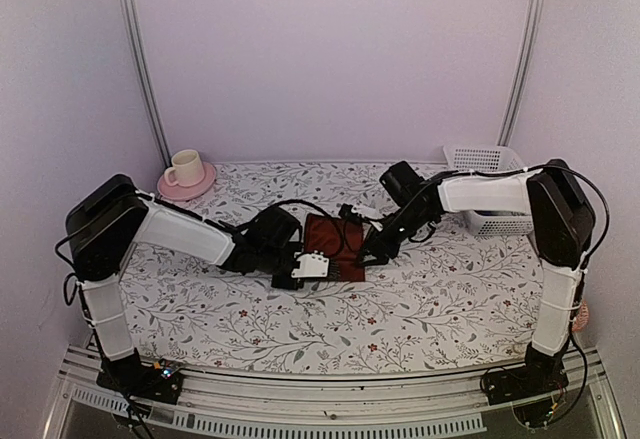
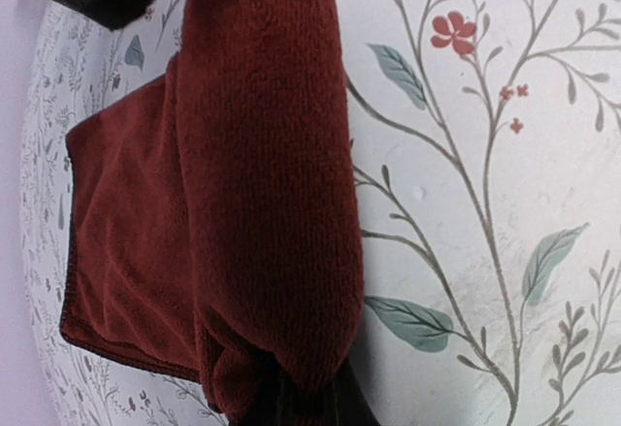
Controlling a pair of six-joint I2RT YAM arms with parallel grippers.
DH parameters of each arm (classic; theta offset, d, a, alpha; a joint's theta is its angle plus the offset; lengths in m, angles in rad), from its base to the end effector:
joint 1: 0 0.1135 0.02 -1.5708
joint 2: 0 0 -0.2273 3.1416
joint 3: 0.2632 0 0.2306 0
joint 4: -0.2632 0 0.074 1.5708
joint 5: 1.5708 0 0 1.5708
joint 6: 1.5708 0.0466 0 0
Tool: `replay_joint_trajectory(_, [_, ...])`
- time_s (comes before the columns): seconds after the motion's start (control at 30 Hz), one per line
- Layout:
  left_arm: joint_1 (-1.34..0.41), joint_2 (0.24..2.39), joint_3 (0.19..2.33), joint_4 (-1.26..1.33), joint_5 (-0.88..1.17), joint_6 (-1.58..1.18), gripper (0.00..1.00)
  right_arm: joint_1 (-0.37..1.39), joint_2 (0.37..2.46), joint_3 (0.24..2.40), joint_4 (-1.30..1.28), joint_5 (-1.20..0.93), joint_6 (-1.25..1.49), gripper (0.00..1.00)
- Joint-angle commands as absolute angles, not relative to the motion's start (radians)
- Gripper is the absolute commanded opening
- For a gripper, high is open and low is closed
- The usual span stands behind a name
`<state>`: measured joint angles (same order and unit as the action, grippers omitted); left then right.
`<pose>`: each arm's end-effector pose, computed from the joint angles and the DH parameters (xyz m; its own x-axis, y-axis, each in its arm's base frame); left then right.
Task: Roll the towels
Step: Roll the towel at the center of the board.
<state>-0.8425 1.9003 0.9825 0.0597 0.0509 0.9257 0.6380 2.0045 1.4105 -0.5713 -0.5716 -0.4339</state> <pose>0.2347 -0.2667 0.0970 0.3105 0.8508 -0.4239 0.8639 -0.0664 0.4993 0.2888 0.2455 0.1408 -0.3871 -0.7272 -0.5669 -0.9204 0.2676 0.2852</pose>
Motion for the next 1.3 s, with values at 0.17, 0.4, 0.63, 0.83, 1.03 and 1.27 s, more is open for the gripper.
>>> replay_joint_trajectory(0.17, [-0.77, 2.016, 1.127, -0.4, 0.269, 0.824, 0.0, 0.776, 1.725, 1.01, -0.15, -0.316, -0.586, 0.6])
replay_joint_trajectory(0.4, [-0.725, 2.102, 1.261, -0.578, 0.38, 0.81, 0.0, 0.81, 1.575, 0.76, 0.212, -0.292, -0.655, 0.61])
replay_joint_trajectory(0.63, [-0.683, 2.197, 1.392, -0.719, 0.447, 0.809, 0.0, 0.866, 1.51, 0.63, 0.397, -0.204, -0.798, 0.65])
replay_joint_trajectory(0.83, [-0.651, 2.293, 1.524, -0.848, 0.492, 0.803, 0.0, 0.893, 1.61, 0.696, 0.407, -0.097, -0.873, 0.65])
replay_joint_trajectory(1.03, [-0.636, 2.351, 1.587, -0.906, 0.503, 0.81, 0.0, 0.896, 1.738, 0.778, 0.414, -0.041, -0.926, 0.65])
replay_joint_trajectory(1.27, [-0.619, 2.394, 1.641, -0.952, 0.53, 0.821, 0.0, 0.896, 1.828, 0.847, 0.411, 0.005, -0.958, 0.62])
